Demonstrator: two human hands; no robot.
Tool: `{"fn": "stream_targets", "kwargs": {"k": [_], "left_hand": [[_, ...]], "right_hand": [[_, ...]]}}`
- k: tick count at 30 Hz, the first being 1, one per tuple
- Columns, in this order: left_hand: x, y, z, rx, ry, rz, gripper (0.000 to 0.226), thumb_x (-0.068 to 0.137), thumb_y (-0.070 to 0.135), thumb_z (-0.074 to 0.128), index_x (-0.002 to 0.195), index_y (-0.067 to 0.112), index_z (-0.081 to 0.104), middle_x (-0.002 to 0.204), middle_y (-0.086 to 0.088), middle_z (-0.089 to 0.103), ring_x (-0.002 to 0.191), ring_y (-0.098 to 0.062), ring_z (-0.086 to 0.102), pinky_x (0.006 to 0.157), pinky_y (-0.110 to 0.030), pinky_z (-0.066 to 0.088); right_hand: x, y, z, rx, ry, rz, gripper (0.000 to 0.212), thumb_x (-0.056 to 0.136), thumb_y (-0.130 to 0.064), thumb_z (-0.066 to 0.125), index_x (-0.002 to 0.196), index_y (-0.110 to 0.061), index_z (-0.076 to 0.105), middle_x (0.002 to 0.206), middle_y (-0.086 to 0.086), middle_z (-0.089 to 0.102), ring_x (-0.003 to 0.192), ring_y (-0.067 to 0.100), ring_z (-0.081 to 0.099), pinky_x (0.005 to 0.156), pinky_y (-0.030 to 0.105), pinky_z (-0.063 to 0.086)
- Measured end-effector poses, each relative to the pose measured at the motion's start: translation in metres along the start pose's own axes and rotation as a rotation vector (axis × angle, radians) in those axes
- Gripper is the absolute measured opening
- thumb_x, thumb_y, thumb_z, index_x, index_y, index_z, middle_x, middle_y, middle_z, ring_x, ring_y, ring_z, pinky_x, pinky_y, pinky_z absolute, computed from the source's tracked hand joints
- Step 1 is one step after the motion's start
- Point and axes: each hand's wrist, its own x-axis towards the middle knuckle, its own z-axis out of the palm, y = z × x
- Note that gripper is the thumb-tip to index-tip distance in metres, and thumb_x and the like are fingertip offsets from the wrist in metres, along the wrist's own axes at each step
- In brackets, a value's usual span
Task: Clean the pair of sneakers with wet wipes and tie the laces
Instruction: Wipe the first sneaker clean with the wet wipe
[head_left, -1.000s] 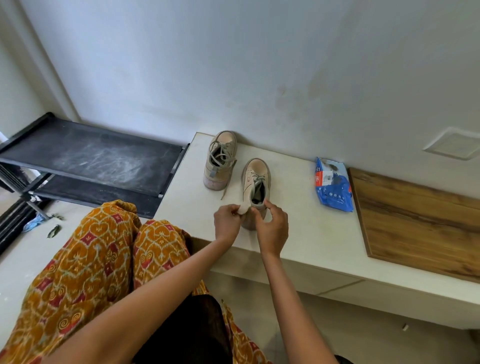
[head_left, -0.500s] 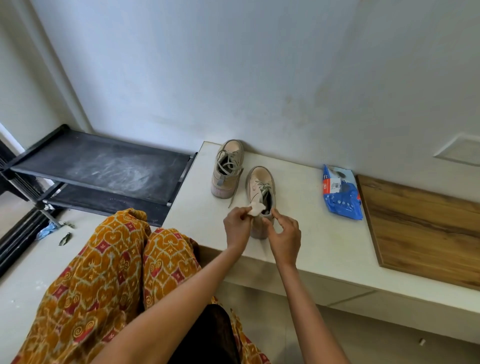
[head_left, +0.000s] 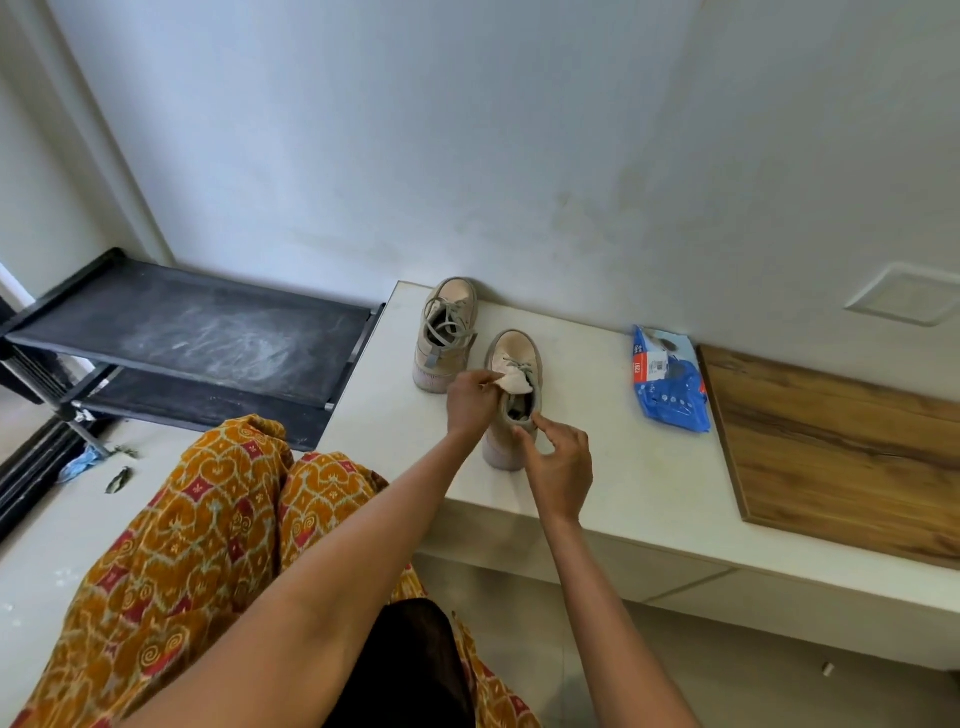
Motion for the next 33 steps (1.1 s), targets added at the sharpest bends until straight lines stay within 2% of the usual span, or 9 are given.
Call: {"fn": "stream_targets", "kwargs": {"k": [3, 9, 12, 16, 20, 23, 26, 29, 33], "left_hand": [[-0.011, -0.005, 0.008, 0.045, 0.026, 0.075, 0.030, 0.079, -0.004, 0.052, 0.100, 0.004, 0.073, 0.096, -0.012, 0.071, 0.090, -0.022, 0.064, 0.080, -0.032, 0.051], [-0.057, -0.028, 0.001, 0.002, 0.082, 0.169, 0.019, 0.082, -0.003, 0.063, 0.096, 0.004, 0.073, 0.079, -0.006, 0.064, 0.066, -0.005, 0.053, 0.062, -0.007, 0.037], [-0.077, -0.039, 0.009, -0.023, 0.065, -0.059, 0.018, 0.084, 0.004, 0.065, 0.100, 0.006, 0.072, 0.094, -0.007, 0.071, 0.080, -0.011, 0.061, 0.076, -0.012, 0.047], [-0.058, -0.034, 0.009, -0.218, 0.272, -0.443, 0.023, 0.089, 0.005, 0.057, 0.109, 0.007, 0.068, 0.105, -0.008, 0.068, 0.095, -0.021, 0.062, 0.083, -0.027, 0.048], [-0.028, -0.030, -0.008, -0.328, 0.412, -0.527, 0.021, 0.090, 0.006, 0.057, 0.109, 0.005, 0.066, 0.106, -0.010, 0.066, 0.099, -0.026, 0.061, 0.086, -0.031, 0.049], [-0.018, -0.035, -0.006, -0.208, 0.257, -0.444, 0.024, 0.089, 0.005, 0.058, 0.112, 0.003, 0.066, 0.112, -0.011, 0.066, 0.104, -0.025, 0.060, 0.086, -0.028, 0.046], [-0.018, -0.039, 0.005, -0.095, 0.079, -0.382, 0.025, 0.086, 0.003, 0.059, 0.109, 0.004, 0.069, 0.110, -0.013, 0.068, 0.103, -0.025, 0.061, 0.087, -0.029, 0.048], [-0.028, -0.042, 0.008, -0.076, 0.097, -0.348, 0.024, 0.086, 0.004, 0.059, 0.106, 0.005, 0.071, 0.106, -0.013, 0.070, 0.100, -0.025, 0.063, 0.088, -0.031, 0.050], [-0.046, -0.043, 0.012, -0.150, 0.176, -0.372, 0.023, 0.087, 0.005, 0.060, 0.107, 0.006, 0.070, 0.106, -0.011, 0.070, 0.099, -0.022, 0.063, 0.082, -0.023, 0.046]], "right_hand": [[-0.003, -0.004, 0.004, -0.022, 0.037, 0.021, 0.034, 0.075, -0.035, 0.077, 0.104, -0.018, 0.072, 0.096, 0.000, 0.070, 0.096, 0.017, 0.060, 0.071, 0.031, 0.052], [-0.009, -0.011, 0.008, -0.019, 0.105, 0.051, 0.029, 0.073, -0.024, 0.078, 0.101, -0.018, 0.073, 0.092, 0.001, 0.072, 0.091, 0.023, 0.061, 0.067, 0.034, 0.051], [-0.006, -0.010, 0.005, -0.025, 0.065, 0.043, 0.031, 0.077, -0.029, 0.075, 0.105, -0.017, 0.072, 0.098, 0.001, 0.072, 0.097, 0.021, 0.059, 0.072, 0.035, 0.051], [-0.004, -0.001, -0.004, -0.033, -0.095, -0.014, 0.038, 0.084, -0.037, 0.067, 0.116, -0.017, 0.066, 0.114, 0.001, 0.066, 0.111, 0.017, 0.053, 0.085, 0.026, 0.045], [0.010, 0.011, -0.015, -0.065, -0.309, -0.119, 0.049, 0.079, -0.040, 0.072, 0.122, -0.020, 0.060, 0.138, 0.002, 0.050, 0.130, 0.017, 0.042, 0.097, 0.023, 0.037], [0.015, 0.014, -0.013, -0.167, -0.295, -0.223, 0.047, 0.076, -0.040, 0.075, 0.115, -0.019, 0.060, 0.124, 0.002, 0.059, 0.119, 0.018, 0.050, 0.090, 0.029, 0.047], [0.011, 0.005, -0.002, -0.205, -0.188, -0.218, 0.039, 0.077, -0.039, 0.074, 0.104, -0.016, 0.058, 0.108, 0.003, 0.063, 0.104, 0.019, 0.056, 0.073, 0.025, 0.046], [0.008, -0.003, 0.009, -0.197, -0.112, -0.166, 0.031, 0.078, -0.030, 0.073, 0.096, -0.011, 0.057, 0.096, 0.005, 0.062, 0.094, 0.023, 0.056, 0.066, 0.026, 0.042], [0.008, -0.004, 0.014, -0.190, -0.062, -0.170, 0.026, 0.075, -0.020, 0.075, 0.088, -0.007, 0.058, 0.085, 0.009, 0.060, 0.083, 0.027, 0.056, 0.062, 0.026, 0.038]]}}
